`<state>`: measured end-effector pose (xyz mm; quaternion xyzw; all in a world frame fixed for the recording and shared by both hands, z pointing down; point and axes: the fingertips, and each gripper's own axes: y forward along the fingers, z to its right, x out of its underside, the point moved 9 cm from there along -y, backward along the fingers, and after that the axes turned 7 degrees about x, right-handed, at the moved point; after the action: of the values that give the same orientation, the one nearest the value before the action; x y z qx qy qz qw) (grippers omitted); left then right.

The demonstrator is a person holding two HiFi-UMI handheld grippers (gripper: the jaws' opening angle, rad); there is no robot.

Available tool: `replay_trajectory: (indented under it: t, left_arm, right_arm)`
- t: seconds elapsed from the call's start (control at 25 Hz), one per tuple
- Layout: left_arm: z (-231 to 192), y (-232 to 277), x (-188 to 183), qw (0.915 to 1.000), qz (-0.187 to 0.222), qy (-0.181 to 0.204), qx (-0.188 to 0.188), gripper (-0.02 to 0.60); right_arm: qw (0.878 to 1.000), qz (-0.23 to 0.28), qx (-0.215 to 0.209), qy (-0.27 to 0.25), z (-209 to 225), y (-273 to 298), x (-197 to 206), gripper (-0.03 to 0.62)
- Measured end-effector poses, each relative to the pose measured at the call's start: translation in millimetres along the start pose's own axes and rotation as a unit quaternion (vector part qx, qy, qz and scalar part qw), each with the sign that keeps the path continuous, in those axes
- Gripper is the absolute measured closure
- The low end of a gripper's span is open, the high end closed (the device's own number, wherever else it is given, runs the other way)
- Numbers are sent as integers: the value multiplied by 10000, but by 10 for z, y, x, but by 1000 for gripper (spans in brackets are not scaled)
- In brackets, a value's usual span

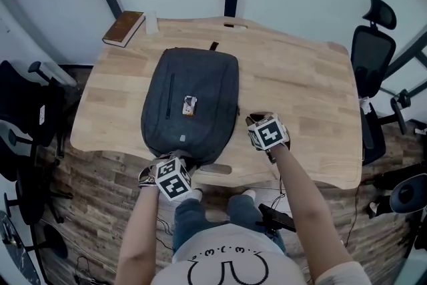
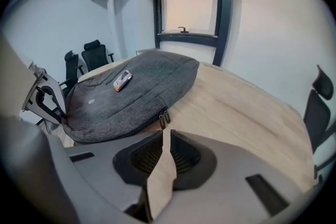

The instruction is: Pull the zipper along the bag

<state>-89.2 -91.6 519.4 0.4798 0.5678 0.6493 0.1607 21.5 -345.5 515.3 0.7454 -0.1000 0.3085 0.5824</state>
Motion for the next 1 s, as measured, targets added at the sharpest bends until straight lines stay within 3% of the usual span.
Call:
replay_trajectory:
  t: [0.16,0.36,0.44,0.6,0.72,0.8,1.0]
  left_arm:
    - [-49,-184,-36,9983,493,-293,44,514]
    - [-299,-563,-71,9840,1581,-620,-548,429]
    - [-404,-743,-50,9728,2007,-688,-933,389]
    - [-610,-1143,0,9442,2730,-775,-1671,371]
    - [-695,-1361,42,9259,3196,-752,-1867,365]
    - [-713,-1491,88,9149,3464,-703,-1949,328]
    - [-699,-1826,242,8668,4381,-740,-2266,307]
  right_arm:
    - [9983,404,144,400,69,-336,16,487]
    - [9877,1273,264,869,-53,-966,-113,453]
    - [9814,1653,367,902,-155,-1200,-190,453]
    - [9669,2196,816,1008,-354,-1549,-336,435]
    - [9528,2551,1172,1156,-555,-1754,-398,377]
    - [9454,2732,1359,1147,-730,-1863,-434,323]
    - [9296,3052,1805,1004,-1129,-2064,-528,290]
